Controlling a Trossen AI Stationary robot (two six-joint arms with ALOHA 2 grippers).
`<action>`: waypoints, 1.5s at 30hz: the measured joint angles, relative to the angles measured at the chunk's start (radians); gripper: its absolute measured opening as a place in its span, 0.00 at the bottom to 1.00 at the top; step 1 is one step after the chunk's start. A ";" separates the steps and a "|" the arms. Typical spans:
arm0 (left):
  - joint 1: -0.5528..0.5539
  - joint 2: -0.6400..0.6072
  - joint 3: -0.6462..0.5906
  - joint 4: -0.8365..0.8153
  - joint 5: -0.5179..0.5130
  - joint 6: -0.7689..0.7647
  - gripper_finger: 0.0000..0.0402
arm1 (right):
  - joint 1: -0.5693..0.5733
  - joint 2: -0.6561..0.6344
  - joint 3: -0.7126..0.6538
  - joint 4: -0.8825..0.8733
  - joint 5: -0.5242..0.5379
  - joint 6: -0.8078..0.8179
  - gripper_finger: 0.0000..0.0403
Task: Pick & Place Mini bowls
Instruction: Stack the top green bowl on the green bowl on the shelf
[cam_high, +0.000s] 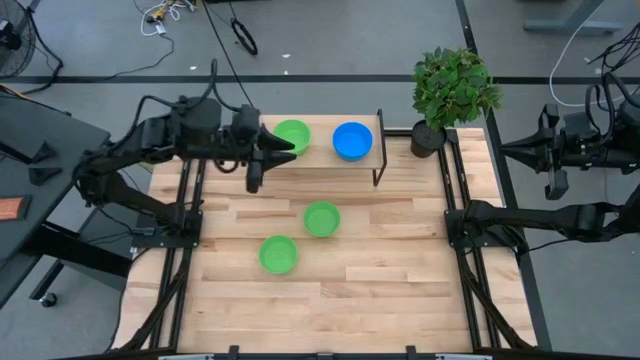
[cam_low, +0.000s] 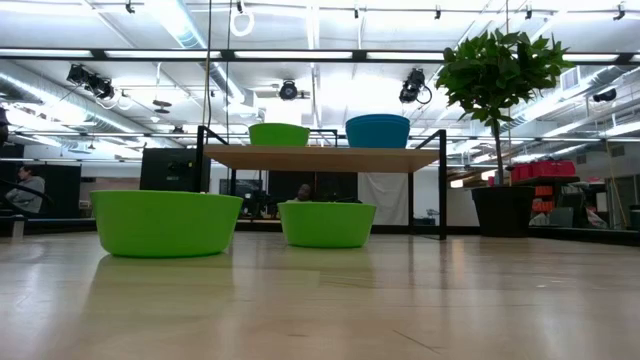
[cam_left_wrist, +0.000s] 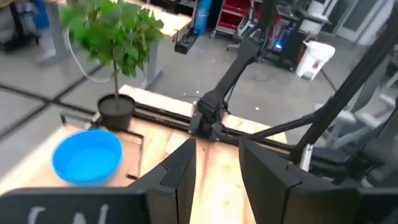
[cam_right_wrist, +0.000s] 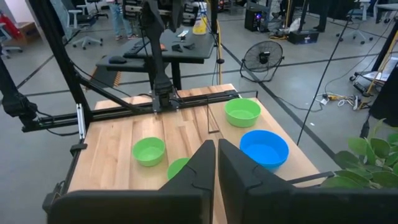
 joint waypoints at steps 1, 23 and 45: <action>0.000 0.007 0.000 -0.002 0.000 -0.022 0.31 | 0.000 0.000 0.000 0.000 0.000 0.000 0.06; 0.000 0.167 -0.001 0.003 -0.002 -0.163 0.31 | 0.000 0.000 0.000 0.000 0.000 0.000 0.06; 0.043 0.265 -0.001 0.036 -0.065 -0.098 0.31 | 0.000 0.000 0.000 0.000 0.000 0.000 0.06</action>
